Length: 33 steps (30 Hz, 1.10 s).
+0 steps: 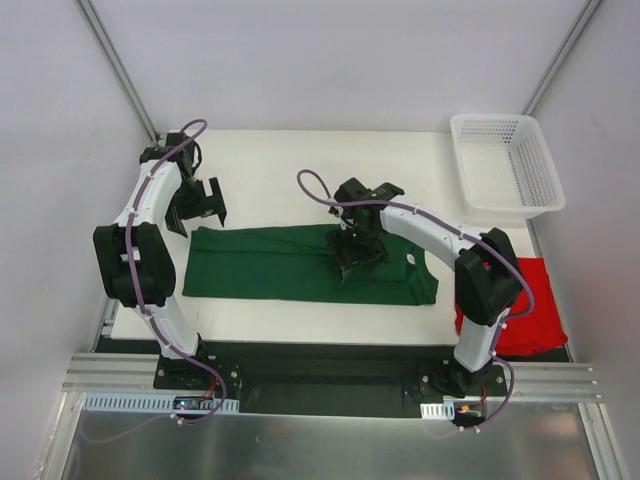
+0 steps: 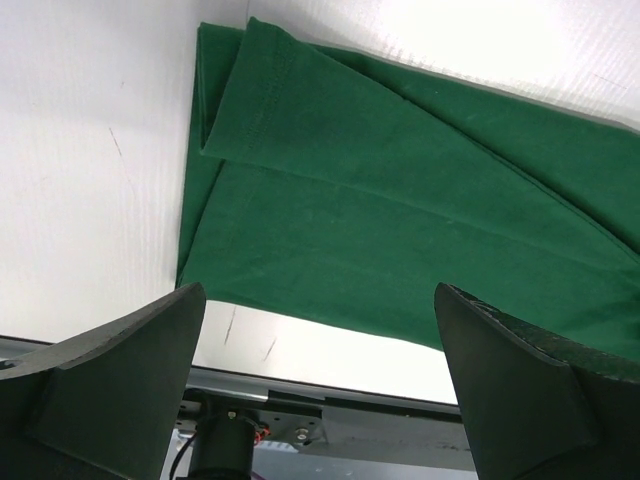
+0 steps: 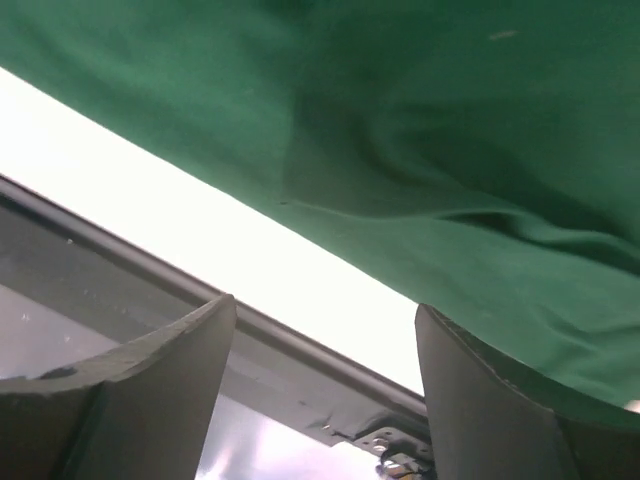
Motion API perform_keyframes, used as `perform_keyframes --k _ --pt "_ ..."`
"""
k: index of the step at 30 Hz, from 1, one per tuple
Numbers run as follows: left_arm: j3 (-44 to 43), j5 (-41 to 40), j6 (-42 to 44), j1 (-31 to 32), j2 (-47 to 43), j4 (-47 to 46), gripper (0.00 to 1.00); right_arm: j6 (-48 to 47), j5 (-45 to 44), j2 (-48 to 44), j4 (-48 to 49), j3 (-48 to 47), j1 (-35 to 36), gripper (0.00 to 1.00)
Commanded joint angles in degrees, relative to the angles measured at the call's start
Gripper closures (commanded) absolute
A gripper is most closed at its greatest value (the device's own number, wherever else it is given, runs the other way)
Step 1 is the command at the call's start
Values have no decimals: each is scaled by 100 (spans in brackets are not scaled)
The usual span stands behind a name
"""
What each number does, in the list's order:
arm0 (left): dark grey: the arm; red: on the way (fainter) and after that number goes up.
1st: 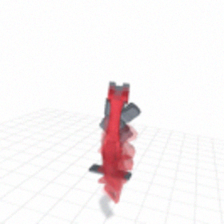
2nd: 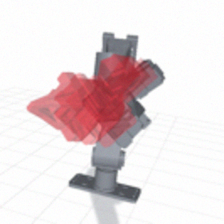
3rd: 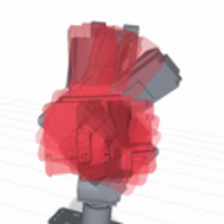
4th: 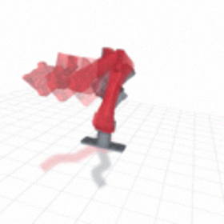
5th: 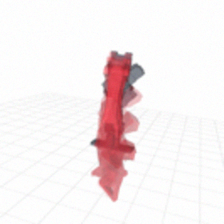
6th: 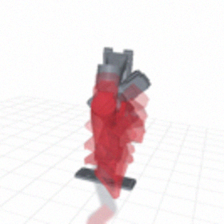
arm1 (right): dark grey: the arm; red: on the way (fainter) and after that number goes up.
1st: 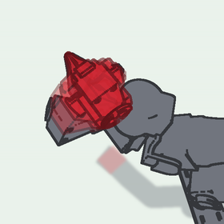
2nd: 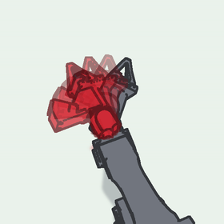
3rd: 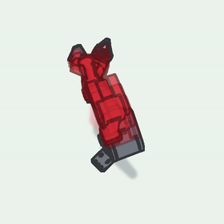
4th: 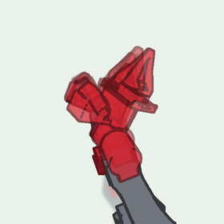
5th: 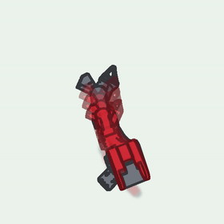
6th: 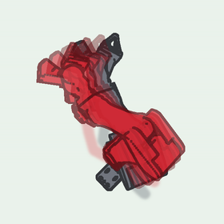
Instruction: Fold and stack the t-shirts
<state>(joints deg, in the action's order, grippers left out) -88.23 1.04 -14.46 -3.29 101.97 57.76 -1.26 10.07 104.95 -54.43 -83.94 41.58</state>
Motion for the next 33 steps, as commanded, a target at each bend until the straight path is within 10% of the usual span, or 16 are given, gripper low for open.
perform_keyframes --k 1,23,33 --pt "25 90 -75 83 -345 87 1 -14 -479 -317 -208 -315 -395 25" --pt "244 54 -75 101 -477 87 1 -340 -330 -36 100 589 -1557 44" --pt "306 46 -75 127 -477 60 1 -384 -505 8 152 862 -1557 27"
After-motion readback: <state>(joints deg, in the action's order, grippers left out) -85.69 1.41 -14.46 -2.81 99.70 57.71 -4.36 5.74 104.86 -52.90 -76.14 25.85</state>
